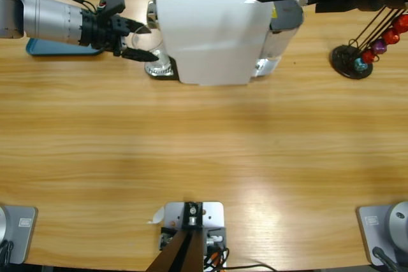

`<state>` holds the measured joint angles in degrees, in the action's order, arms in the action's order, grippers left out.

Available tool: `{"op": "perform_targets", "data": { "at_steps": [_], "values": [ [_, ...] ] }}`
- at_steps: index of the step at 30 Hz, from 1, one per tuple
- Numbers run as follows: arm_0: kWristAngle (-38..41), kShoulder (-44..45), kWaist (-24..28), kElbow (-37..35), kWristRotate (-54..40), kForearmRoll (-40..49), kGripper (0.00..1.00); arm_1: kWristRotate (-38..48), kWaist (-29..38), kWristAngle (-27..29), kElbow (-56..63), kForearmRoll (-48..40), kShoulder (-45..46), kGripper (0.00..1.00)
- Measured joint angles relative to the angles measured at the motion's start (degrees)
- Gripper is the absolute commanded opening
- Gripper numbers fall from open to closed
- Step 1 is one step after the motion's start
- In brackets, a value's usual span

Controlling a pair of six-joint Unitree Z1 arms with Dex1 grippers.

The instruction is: Pour coffee

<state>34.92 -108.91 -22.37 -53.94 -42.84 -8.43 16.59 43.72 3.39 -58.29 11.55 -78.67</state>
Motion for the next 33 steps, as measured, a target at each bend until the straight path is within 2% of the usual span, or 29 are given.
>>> {"op": "perform_targets", "data": {
  "at_steps": [6,7,8,9,11,13,15,17,21,23,33],
  "values": [
    [0.0,-0.9,-0.3,-0.8,0.0,0.0,0.000,0.0,-0.2,0.0,0.2,0.0,0.6,1.000],
    [0.0,-0.9,-0.3,-0.9,0.0,0.0,0.037,0.0,-0.2,0.0,0.4,0.0,0.6,1.000],
    [0.0,-0.9,-0.3,-0.9,0.0,0.0,0.330,0.0,-0.2,0.0,0.5,0.0,0.6,1.000],
    [0.0,-0.9,-0.3,-0.9,0.0,0.0,0.512,0.0,-0.2,0.0,0.6,0.0,0.6,1.000],
    [-0.1,-0.9,-0.3,-0.9,0.1,0.0,0.654,0.0,-0.2,0.0,0.7,0.0,0.6,1.000],
    [-1.1,-0.9,-0.5,-1.0,0.8,0.0,0.735,0.0,-0.2,0.0,0.7,0.0,0.6,1.000],
    [-2.2,-0.9,-0.8,-1.1,1.4,0.0,0.760,0.0,-0.2,0.0,0.7,0.0,0.6,1.000],
    [-2.6,-0.9,-1.0,-1.2,1.8,0.0,0.830,0.0,-0.2,0.0,0.7,0.0,0.6,1.000],
    [-2.6,-0.9,-1.1,-1.1,2.2,0.0,0.837,0.0,-0.2,0.0,0.7,0.0,0.6,1.000],
    [-2.8,-0.9,-1.2,-1.1,2.7,0.0,0.986,0.0,-0.2,0.0,0.8,0.0,0.6,1.000],
    [-1.6,-1.1,-1.2,-1.1,6.0,0.0,0.991,0.0,-0.2,0.0,1.1,0.0,0.7,1.000]
  ]
}}
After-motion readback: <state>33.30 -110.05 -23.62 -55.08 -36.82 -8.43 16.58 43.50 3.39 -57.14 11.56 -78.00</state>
